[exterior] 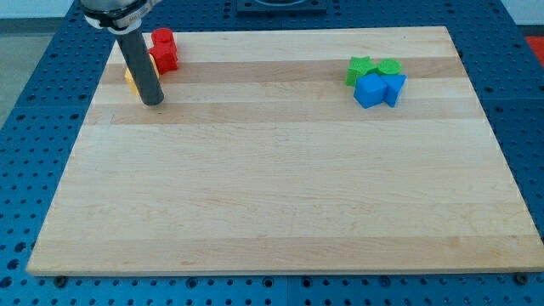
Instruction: Move your arm to top left
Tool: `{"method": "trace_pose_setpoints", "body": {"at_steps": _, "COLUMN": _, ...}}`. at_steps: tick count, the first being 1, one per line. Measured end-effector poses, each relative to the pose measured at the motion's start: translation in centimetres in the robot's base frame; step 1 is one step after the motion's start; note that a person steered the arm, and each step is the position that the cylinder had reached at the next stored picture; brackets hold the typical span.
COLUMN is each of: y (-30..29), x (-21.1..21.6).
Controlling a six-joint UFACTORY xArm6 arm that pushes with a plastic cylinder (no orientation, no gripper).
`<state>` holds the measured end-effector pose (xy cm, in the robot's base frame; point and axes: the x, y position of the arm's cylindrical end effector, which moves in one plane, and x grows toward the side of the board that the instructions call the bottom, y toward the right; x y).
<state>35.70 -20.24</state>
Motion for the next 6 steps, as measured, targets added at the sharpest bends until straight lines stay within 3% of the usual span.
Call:
{"method": "trace_pose_setpoints", "body": {"at_steps": 2, "y": 0.0, "x": 0.9}}
{"method": "trace_pose_setpoints", "body": {"at_steps": 3, "y": -3.1, "x": 3.0}}
{"method": "trace_pose_setpoints", "body": {"at_steps": 4, "y": -10.0, "x": -0.4}}
{"method": "trace_pose_setpoints", "body": {"at_steps": 5, "y": -10.2, "x": -3.2}}
{"method": "trace_pose_setpoints", "body": {"at_steps": 6, "y": -8.8, "x": -10.2}}
